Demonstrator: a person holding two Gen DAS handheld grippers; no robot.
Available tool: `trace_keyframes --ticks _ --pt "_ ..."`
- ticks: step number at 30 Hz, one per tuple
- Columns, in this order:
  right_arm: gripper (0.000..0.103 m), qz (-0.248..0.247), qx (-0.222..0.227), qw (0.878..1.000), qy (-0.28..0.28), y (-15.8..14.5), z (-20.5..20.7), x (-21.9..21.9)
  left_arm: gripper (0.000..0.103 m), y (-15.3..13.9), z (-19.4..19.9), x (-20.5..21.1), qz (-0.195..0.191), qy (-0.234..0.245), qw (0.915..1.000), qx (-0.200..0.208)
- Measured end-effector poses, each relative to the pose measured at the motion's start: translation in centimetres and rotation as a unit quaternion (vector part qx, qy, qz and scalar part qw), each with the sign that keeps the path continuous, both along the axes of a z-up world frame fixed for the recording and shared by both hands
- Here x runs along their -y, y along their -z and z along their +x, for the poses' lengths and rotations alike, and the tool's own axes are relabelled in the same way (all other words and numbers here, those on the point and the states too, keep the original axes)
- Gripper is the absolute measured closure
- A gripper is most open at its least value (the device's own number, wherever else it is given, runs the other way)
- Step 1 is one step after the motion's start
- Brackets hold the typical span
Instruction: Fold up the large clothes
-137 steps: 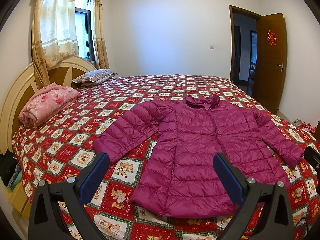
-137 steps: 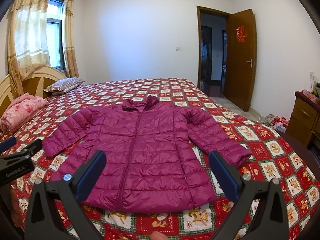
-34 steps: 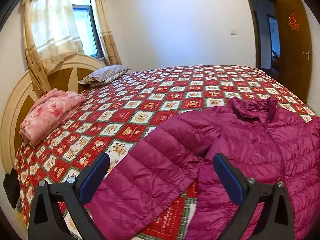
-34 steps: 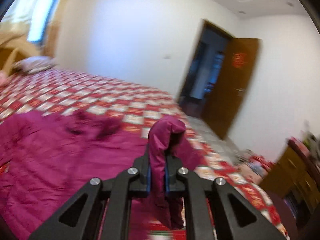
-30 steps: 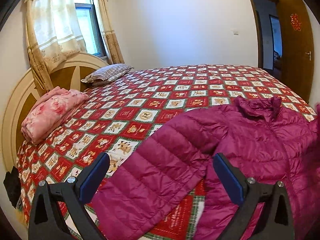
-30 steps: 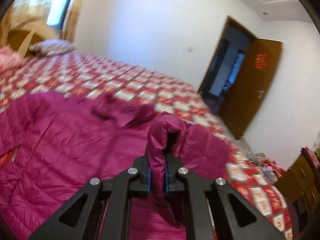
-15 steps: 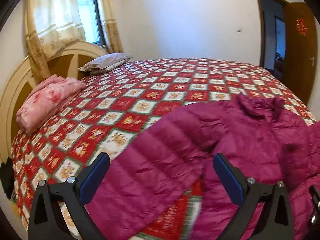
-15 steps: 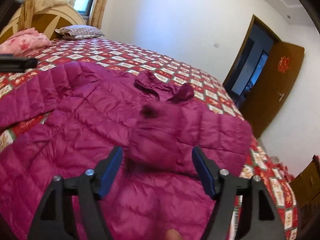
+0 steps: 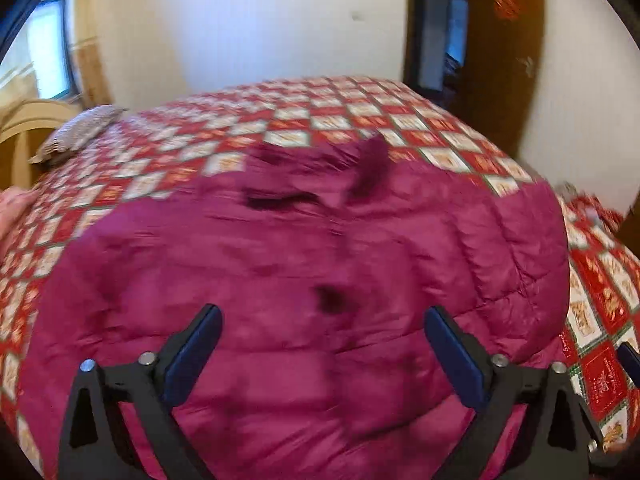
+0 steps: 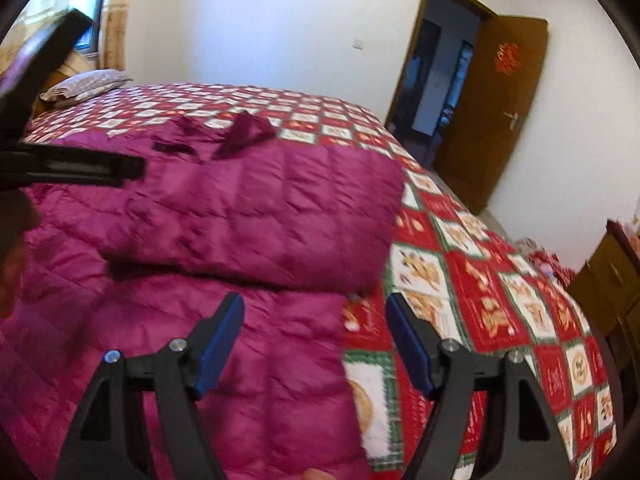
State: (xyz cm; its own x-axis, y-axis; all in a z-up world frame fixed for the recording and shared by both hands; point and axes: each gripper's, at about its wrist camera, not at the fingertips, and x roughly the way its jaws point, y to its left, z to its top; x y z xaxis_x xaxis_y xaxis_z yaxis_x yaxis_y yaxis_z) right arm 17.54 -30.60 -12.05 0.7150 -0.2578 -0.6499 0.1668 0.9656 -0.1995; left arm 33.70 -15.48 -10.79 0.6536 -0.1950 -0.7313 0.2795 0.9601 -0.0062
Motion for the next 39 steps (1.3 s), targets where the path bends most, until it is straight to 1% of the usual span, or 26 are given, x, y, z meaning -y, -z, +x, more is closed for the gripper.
trace_keyframes --ticks 1,2,3,4,5,7,10,13,14,16,19,21,22,23,24,25,26,27,29,31,32,33,35,36,37,39 --pt "0.028 0.003 -0.002 1.0 0.003 0.2 -0.5 0.6 0.035 0.8 0.6 0.9 -0.003 0.011 0.9998 -0.015" --pt "0.028 0.005 -0.005 1.0 0.008 0.4 -0.9 1.2 0.066 1.9 1.3 1.9 -0.001 0.02 0.9992 -0.035" --pt "0.028 0.007 -0.006 1.0 0.011 0.6 -1.2 1.6 0.078 2.4 1.7 2.1 -0.007 0.027 0.9984 -0.049" --pt "0.028 0.01 -0.007 1.0 0.015 0.9 -1.4 2.0 0.085 2.6 1.9 2.3 -0.019 0.034 0.9977 -0.056" --pt "0.028 0.013 -0.01 1.0 0.019 1.1 -1.6 2.4 0.089 2.4 1.7 2.2 -0.022 0.033 0.998 -0.05" --pt "0.028 0.021 -0.009 0.999 0.028 1.5 -2.1 3.2 0.092 0.8 1.0 1.4 -0.021 0.034 0.999 -0.022" --pt "0.028 0.029 -0.006 0.999 0.034 1.8 -2.3 3.8 0.092 -1.8 0.0 -1.4 -0.014 0.014 0.9996 0.021" --pt "0.028 0.029 -0.006 0.999 0.029 2.2 -2.3 3.4 0.092 -2.8 -0.1 -4.7 0.014 -0.016 0.9988 0.044" --pt "0.028 0.029 -0.007 0.999 0.027 2.5 -2.2 3.3 0.092 -2.6 -0.1 -5.7 0.028 -0.025 0.9982 0.047" --pt "0.028 0.027 -0.014 0.999 0.02 3.0 -2.0 2.8 0.092 -1.3 0.1 -6.6 0.062 -0.039 0.9963 0.046" --pt "0.028 0.021 -0.029 0.999 0.007 3.7 -1.7 2.2 0.09 1.1 0.8 -6.3 0.08 -0.048 0.9955 0.016" --pt "0.032 0.024 -0.037 0.999 -0.003 3.4 -1.6 2.2 0.083 1.9 1.0 -5.5 0.096 -0.056 0.9935 0.023" --pt "0.041 0.027 -0.037 0.999 -0.007 2.7 -1.6 2.4 0.077 1.9 1.1 -5.3 0.105 -0.063 0.992 0.031" --pt "0.046 0.028 -0.036 0.999 -0.009 2.0 -1.5 2.5 0.066 1.7 1.3 -5.2 0.114 -0.073 0.99 0.04" --pt "0.047 0.036 -0.033 0.999 -0.01 1.0 -1.4 3.1 0.058 1.2 1.4 -5.2 0.127 -0.092 0.9862 0.052" --pt "0.047 0.048 -0.028 0.998 -0.006 -0.1 -1.0 3.9 0.042 0.7 1.5 -5.4 0.133 -0.106 0.9833 0.065" --pt "0.048 0.054 -0.023 0.998 0.001 -0.9 -0.6 4.5 0.03 0.2 1.4 -5.7 0.134 -0.117 0.9808 0.079" --pt "0.049 0.059 -0.016 0.998 0.009 -2.0 0.2 5.2 0.026 -0.7 1.1 -6.3 0.127 -0.133 0.9779 0.1" --pt "0.05 0.065 0.002 0.998 0.011 -3.8 2.1 5.8 0.017 -2.1 0.4 -7.0 0.102 -0.145 0.9753 0.131" --pt "0.05 0.062 0.015 0.998 0.007 -4.8 5.1 5.8 0.011 -3.1 0.3 -7.0 0.083 -0.158 0.9718 0.153" --pt "0.05 0.069 0.018 0.997 0.005 -4.8 7.3 5.8 0.009 -3.2 0.5 -6.8 0.073 -0.156 0.9724 0.157" --pt "0.05 0.075 0.022 0.997 0.001 -4.6 8.8 5.8 0.009 -3.0 1.1 -6.2 0.064 -0.149 0.9749 0.153" --pt "0.05 0.073 0.039 0.997 -0.009 -3.5 12.2 5.5 0.008 -1.7 2.3 -5.0 0.07 -0.139 0.9784 0.137" --pt "0.05 0.07 0.033 0.997 -0.01 -2.5 13.7 5.2 0.008 -0.5 3.1 -4.3 0.087 -0.142 0.9774 0.13" --pt "0.052 0.073 0.021 0.997 -0.014 -1.3 14.9 4.8 0.008 0.7 3.8 -4.1 0.093 -0.143 0.9782 0.118" --pt "0.055 0.092 -0.006 0.995 -0.023 1.1 16.2 4.6 0.008 2.9 5.0 -4.1 0.095 -0.145 0.9807 0.089"
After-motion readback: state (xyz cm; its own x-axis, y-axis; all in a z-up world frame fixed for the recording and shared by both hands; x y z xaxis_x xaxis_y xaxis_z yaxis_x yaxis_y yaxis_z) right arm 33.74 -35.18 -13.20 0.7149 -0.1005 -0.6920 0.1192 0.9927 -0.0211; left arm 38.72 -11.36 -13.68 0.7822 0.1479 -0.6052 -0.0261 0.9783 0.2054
